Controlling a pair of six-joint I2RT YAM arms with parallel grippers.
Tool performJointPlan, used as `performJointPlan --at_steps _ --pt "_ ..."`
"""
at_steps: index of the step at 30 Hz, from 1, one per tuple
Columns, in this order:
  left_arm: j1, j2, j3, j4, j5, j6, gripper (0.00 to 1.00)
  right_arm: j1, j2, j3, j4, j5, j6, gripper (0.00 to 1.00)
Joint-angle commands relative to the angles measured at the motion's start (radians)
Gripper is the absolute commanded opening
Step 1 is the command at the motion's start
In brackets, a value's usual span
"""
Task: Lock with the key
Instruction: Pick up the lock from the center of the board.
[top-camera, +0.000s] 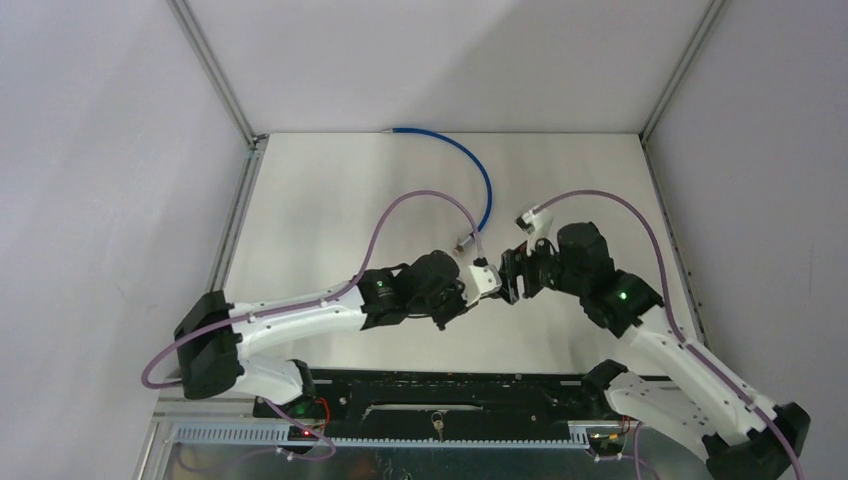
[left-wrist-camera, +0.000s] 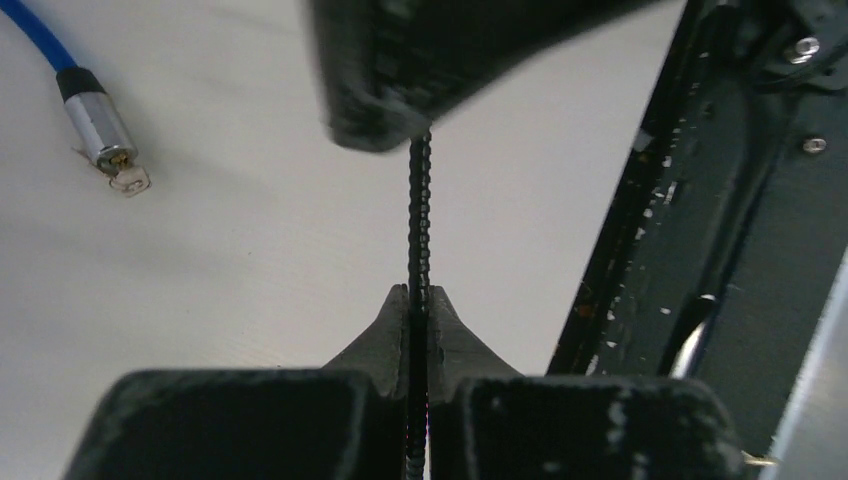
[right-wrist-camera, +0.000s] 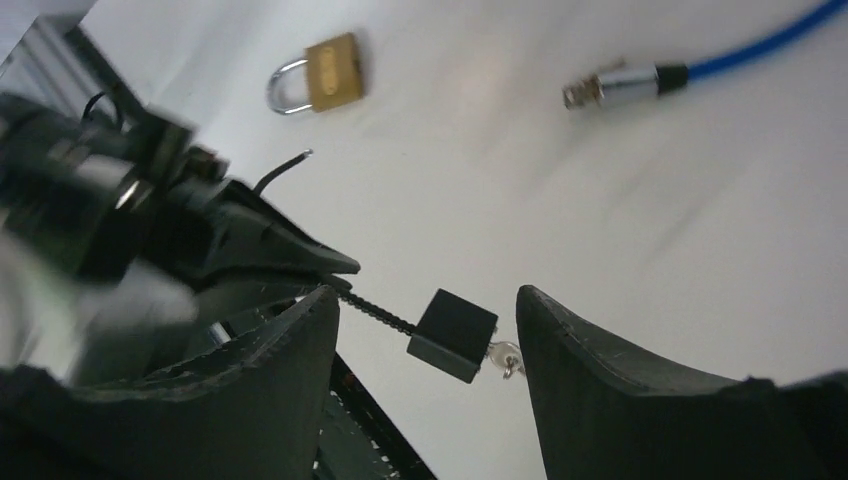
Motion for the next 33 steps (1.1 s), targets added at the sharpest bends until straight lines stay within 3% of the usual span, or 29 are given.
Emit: performJointPlan --at_steps 1,6,13,22,33 --pt "0.015 -0.083 0.101 -0.104 0.103 0.005 0.00 0.054 -0.150 -0.043 0.127 -0.081 -0.215 0.68" --pt "0.041 -0.130 0.148 -0.197 0.173 0.049 0.00 0.112 -0.294 -0.109 0.166 -0.180 -0.436 0.69" --pt "0.055 -0.186 0.203 -0.336 0.217 0.134 0.00 0.199 -0.379 -0.111 0.058 -0.226 -0.685 0.70" --pt "0.055 -0.218 0.275 -0.455 0.314 0.193 0.00 0.311 -0.377 -0.111 0.029 -0.159 -0.817 0.67" --pt "0.055 -0.215 0.300 -0.491 0.358 0.203 0.00 0.381 -0.325 -0.111 0.060 -0.055 -0.829 0.62"
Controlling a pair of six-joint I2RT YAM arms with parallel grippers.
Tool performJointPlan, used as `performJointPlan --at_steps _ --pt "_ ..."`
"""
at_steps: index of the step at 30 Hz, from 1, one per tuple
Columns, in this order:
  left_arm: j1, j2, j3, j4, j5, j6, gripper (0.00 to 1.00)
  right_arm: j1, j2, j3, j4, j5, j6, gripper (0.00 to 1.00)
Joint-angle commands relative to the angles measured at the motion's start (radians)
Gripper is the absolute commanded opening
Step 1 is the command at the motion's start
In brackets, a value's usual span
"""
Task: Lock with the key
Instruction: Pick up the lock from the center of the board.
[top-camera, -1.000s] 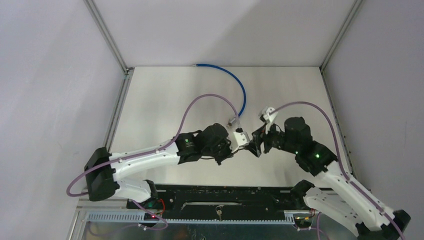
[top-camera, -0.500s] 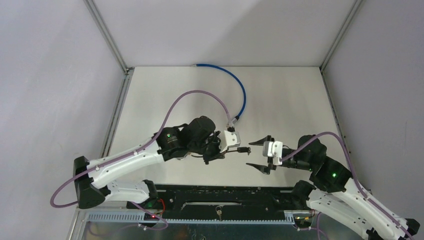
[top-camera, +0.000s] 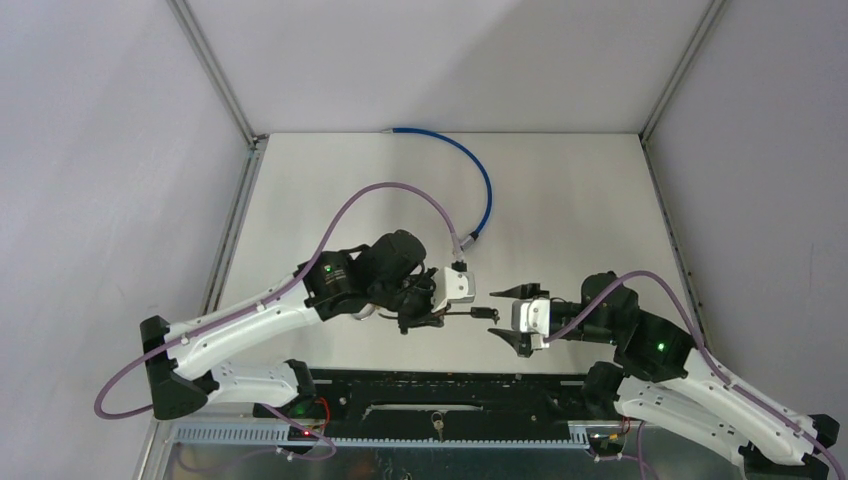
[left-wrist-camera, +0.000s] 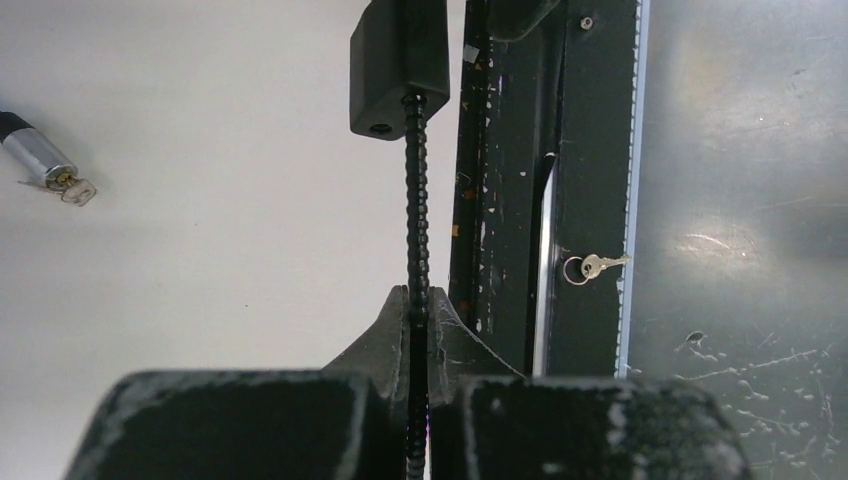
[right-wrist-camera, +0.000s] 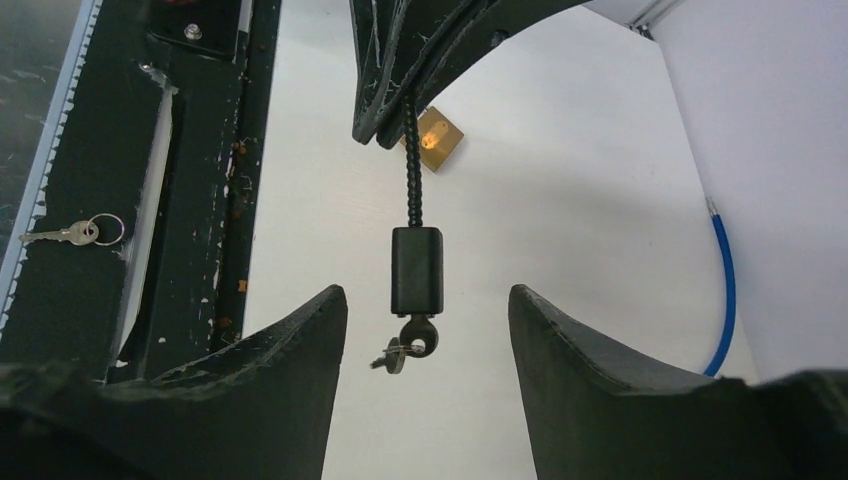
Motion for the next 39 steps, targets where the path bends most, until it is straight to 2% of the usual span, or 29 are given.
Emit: performJointPlan --at_steps 1,13,17,20,25,30,34,39 --pt "0.004 -0.019 0.082 -0.003 0.051 0.029 0.00 0.029 0.025 -0.001 0.036 0.062 -0.012 0.62" --pt "0.004 -0.024 0.062 0.023 -0.013 0.023 0.00 0.053 0.046 -0.001 0.071 0.009 0.046 0.60" --pt "0.004 -0.061 0.018 0.060 -0.065 0.067 0.00 0.044 0.011 -0.001 0.119 -0.073 0.166 0.67" --pt "0.004 -0.119 -0.032 0.091 -0.074 0.150 0.00 0.027 -0.006 -0.001 0.173 -0.091 0.316 0.72" --pt "-0.001 -0.214 -0.095 0.102 -0.088 0.309 0.00 -0.046 0.011 0.009 0.196 -0.069 0.527 0.70" --pt "-0.017 -0.312 -0.157 0.076 -0.075 0.556 0.00 -0.157 0.066 0.044 0.199 -0.217 0.657 0.63" --pt "-0.019 -0.361 -0.194 0.060 -0.070 0.720 0.00 -0.220 0.104 0.054 0.237 -0.360 0.756 0.62" --pt "-0.031 -0.380 -0.199 0.054 -0.079 0.835 0.00 -0.229 0.152 0.054 0.263 -0.382 0.813 0.63"
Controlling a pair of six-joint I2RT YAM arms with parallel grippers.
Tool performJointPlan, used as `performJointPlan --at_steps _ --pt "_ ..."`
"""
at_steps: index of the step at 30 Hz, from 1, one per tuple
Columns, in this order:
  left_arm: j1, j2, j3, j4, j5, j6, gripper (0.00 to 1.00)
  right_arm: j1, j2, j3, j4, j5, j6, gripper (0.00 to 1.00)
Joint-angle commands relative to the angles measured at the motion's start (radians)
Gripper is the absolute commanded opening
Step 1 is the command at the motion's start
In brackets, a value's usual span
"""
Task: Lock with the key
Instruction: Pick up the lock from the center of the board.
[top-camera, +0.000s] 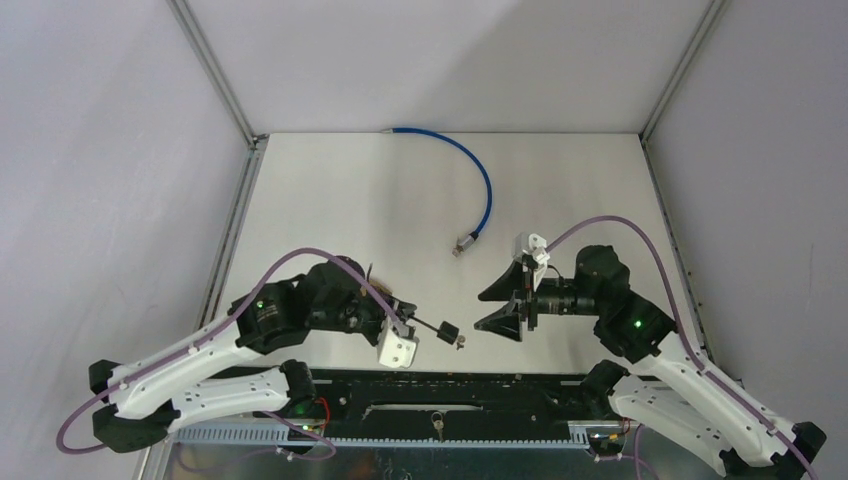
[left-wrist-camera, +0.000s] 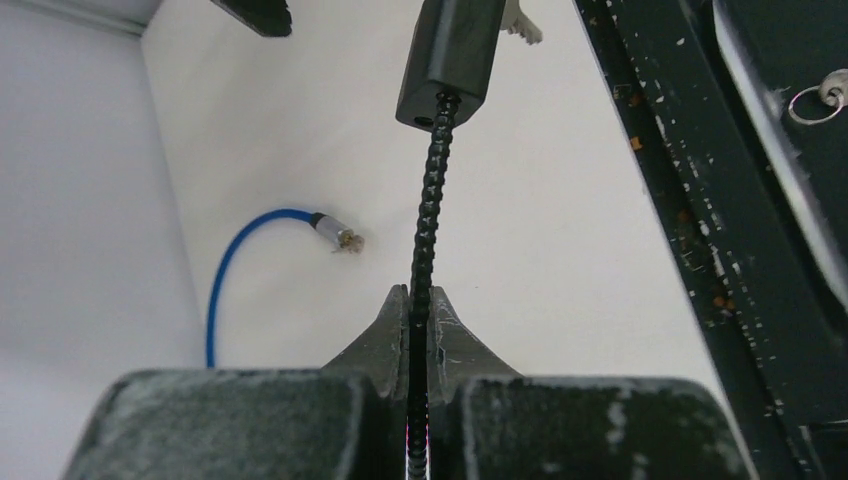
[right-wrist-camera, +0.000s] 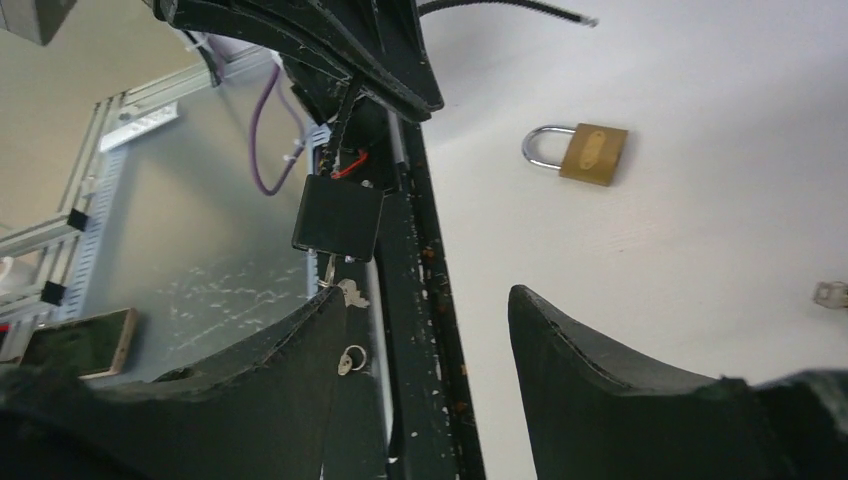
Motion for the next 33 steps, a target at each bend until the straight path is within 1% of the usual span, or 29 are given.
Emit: performJointPlan --at_steps 1,5,10,13,17,19,24,33 --pt "-0.018 -0.020 -0.007 0.032 -0.006 0.193 0.00 -0.006 0.041 0.048 0.074 -0.078 0.103 0.63" --pt "-0.034 -0.012 -0.008 0.030 -0.052 0.263 0.00 0.012 0.090 0.048 0.118 -0.090 0.151 0.63" --pt "-0.048 0.017 -0.005 0.041 -0.065 0.317 0.00 0.087 0.140 0.048 0.223 -0.030 0.208 0.62" --pt "-0.065 0.041 -0.003 0.043 -0.091 0.343 0.00 0.109 0.187 0.048 0.308 -0.014 0.281 0.58" --pt "-0.081 0.068 0.006 0.037 -0.125 0.367 0.00 0.137 0.238 0.048 0.361 0.026 0.352 0.53" --pt "-0.085 0.077 0.010 0.038 -0.130 0.377 0.00 0.150 0.258 0.050 0.366 0.047 0.361 0.52" --pt "-0.088 0.097 0.026 0.043 -0.129 0.398 0.00 0.182 0.315 0.075 0.312 0.104 0.359 0.52" --pt "-0.094 0.154 0.045 0.036 -0.125 0.427 0.00 0.212 0.373 0.089 0.316 0.117 0.369 0.49"
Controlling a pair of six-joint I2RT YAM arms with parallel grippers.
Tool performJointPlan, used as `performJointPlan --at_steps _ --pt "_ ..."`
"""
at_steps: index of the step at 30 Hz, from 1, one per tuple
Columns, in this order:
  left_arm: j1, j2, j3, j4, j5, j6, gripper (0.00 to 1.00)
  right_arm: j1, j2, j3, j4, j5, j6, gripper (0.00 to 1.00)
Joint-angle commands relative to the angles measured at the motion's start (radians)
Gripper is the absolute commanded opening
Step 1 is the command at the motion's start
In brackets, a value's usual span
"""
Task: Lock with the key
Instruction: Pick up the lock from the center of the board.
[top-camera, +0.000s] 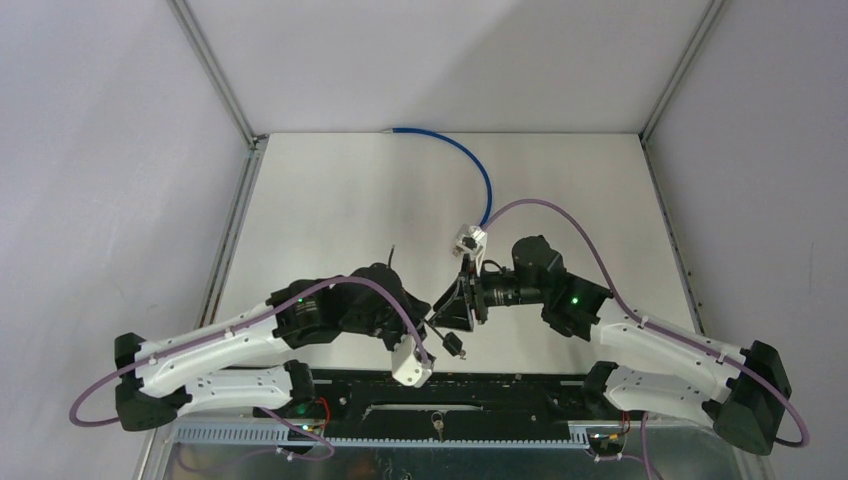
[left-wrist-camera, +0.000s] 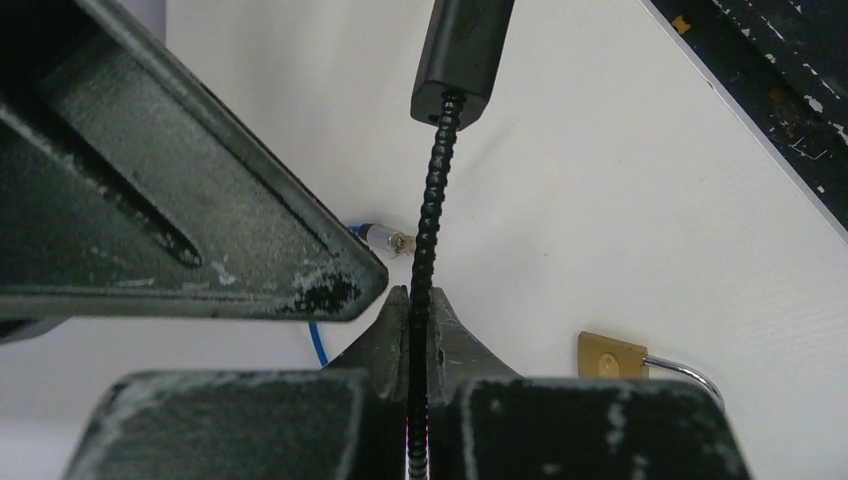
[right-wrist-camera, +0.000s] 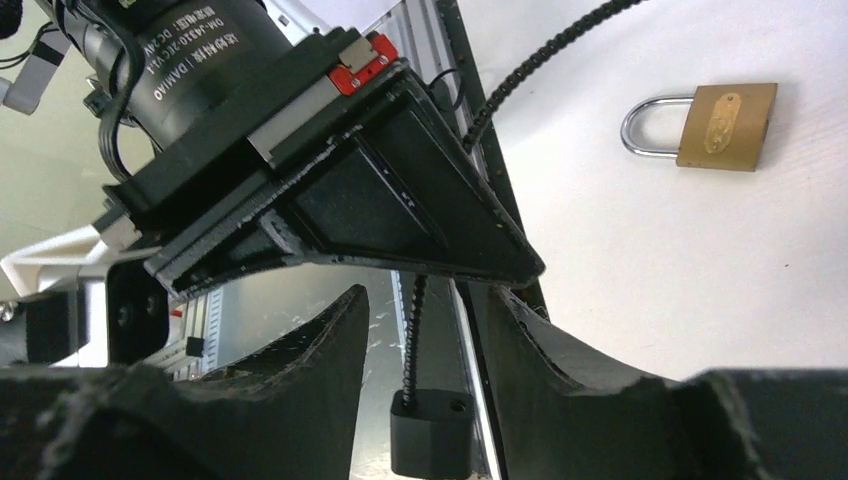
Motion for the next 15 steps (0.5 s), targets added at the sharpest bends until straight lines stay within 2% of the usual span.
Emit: performJointPlan --at_steps 1,15 --pt "-0.009 0.015 0.046 0.038 -0.009 0.035 0.00 0.024 0.024 0.054 0.023 0.018 0.001 0.48" --pt "-0.010 0.024 0.045 0.043 -0.040 0.039 0.00 0.046 0.074 0.083 -0.103 0.012 -0.072 0.42"
